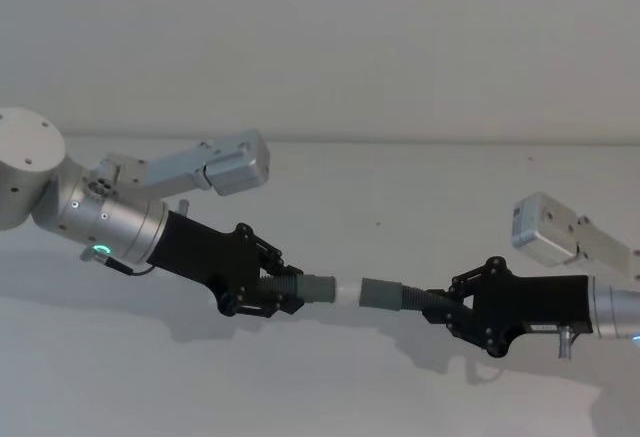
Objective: Use both hands to pick up one end of the pipe from the table, align the ends, and insert them.
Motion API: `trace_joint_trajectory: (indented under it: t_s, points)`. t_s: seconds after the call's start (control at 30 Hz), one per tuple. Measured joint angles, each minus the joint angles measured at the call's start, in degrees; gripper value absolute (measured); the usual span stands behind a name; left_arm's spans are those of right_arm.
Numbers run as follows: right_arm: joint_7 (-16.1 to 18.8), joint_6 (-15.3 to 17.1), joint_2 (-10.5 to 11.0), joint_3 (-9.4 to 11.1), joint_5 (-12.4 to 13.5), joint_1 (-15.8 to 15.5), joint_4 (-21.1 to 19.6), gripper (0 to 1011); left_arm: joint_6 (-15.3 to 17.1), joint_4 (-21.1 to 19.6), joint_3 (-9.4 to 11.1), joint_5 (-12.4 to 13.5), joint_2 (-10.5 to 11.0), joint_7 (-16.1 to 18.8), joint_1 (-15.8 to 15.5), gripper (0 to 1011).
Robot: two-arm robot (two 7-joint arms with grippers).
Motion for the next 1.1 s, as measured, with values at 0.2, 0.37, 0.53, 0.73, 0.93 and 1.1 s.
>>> trace_joint_trajectory:
  t_s: [0.2,0.37,0.53,0.73,0.93,1.1]
  points:
    - [0.0,-0.1,0.1,-0.3,0.2,0.1,0.0,144,-0.3,0.3,0.2,-0.3,-0.2,0.0,-0.1,343]
    - [-0.2,-0.1,0.2,-0.5,0.4,0.2,0.0,144,-0.5,0.7,0.5,-0.6,-0.4,0.0,-0.3,345]
    - [-0.4,0.0,0.3,-0.7,0.5,0.2,0.1,144,-0.7,1.0,0.7,-0.9,-0.6,-0.2,-0.4,343]
    - [-0.5,0.1,0.3,-0.9,0.7,0.3,0.1,144,-0.7,1.2,0.9,-1.1,-0.7,-0.4,-0.5,345]
    - [-0.6,0.1,0.3,-0.9,0.8,0.3,0.1,144,-0.8,1.4,1.0,-1.2,-0.7,-0.5,-0.6,345]
    - [-0.6,0.2,0.3,-1.0,0.8,0.3,0.1,144,-0.8,1.5,1.0,-1.3,-0.8,-0.6,-0.6,343]
